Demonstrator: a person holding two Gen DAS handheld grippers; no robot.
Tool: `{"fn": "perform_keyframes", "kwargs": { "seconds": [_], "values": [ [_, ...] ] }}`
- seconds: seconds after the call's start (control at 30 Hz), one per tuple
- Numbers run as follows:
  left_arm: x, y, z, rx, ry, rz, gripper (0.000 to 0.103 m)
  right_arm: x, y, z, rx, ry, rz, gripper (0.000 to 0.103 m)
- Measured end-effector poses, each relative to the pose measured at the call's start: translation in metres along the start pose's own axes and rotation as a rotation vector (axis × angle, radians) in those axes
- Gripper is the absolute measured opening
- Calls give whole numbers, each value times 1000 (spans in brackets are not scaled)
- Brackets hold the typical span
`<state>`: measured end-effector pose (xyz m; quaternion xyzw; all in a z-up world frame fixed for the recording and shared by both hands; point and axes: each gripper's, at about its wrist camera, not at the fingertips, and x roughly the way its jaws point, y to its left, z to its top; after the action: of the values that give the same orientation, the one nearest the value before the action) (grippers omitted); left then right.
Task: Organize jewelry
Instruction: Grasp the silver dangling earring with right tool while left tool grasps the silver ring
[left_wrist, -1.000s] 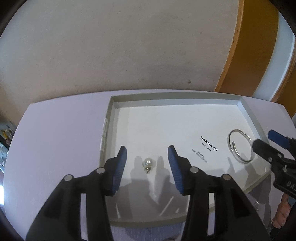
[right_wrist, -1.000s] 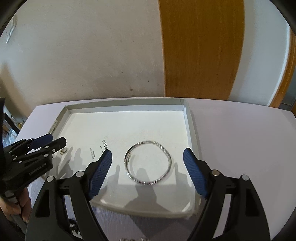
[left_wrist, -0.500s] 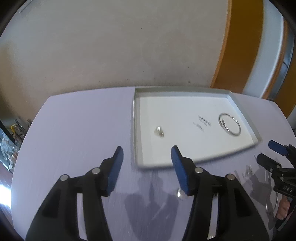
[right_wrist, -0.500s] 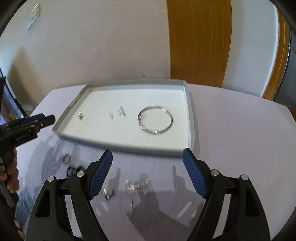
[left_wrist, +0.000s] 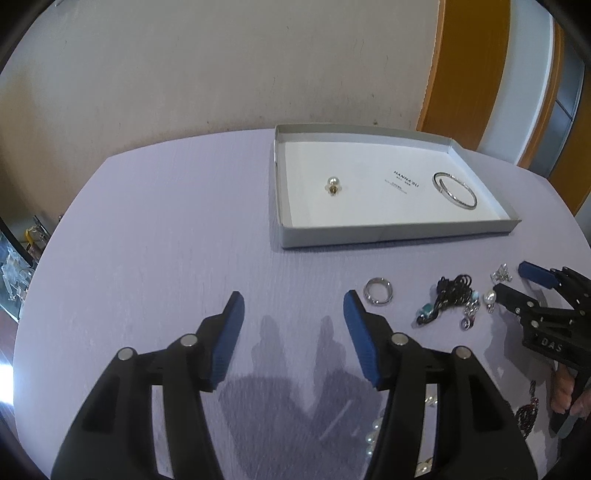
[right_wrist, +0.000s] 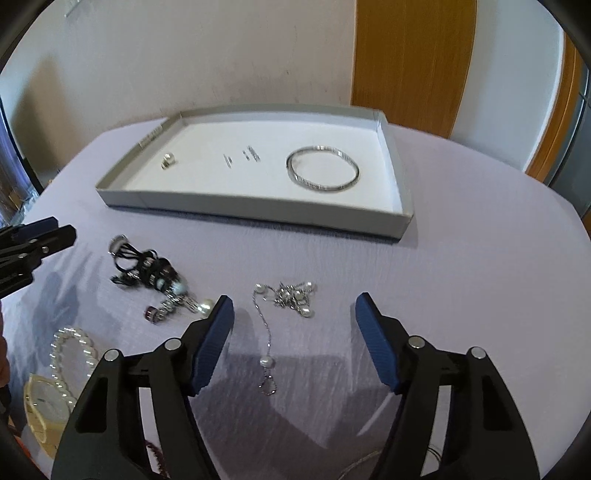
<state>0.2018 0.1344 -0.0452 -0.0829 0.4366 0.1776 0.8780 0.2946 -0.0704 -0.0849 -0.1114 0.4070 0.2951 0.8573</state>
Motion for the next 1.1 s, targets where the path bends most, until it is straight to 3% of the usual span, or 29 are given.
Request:
{"fn": "perform_keyframes", "kwargs": {
  "seconds": [0.1, 0.13, 0.27, 0.53, 0.87, 1.1],
  "values": [
    [2, -2, 1, 6, 1, -10, 56, 0, -1, 1, -1, -9, 9, 62],
    [3, -3, 1, 8, 0, -15, 56, 0, -1, 1, -1, -12, 14, 55],
    [5, -8, 2, 20, -3, -26, 56, 2, -7, 5, 23, -22, 11, 12],
    [4, -27, -3, 84, -18, -50, 56, -5, -12, -3, 43, -24, -47, 10],
    [24, -52, 2, 161, 22, -31, 56, -7, -17, -5, 61, -24, -25, 10],
    [35, -61, 9, 173, 45, -45, 46, -6, -20, -5, 82, -19, -6, 10]
  ]
}}
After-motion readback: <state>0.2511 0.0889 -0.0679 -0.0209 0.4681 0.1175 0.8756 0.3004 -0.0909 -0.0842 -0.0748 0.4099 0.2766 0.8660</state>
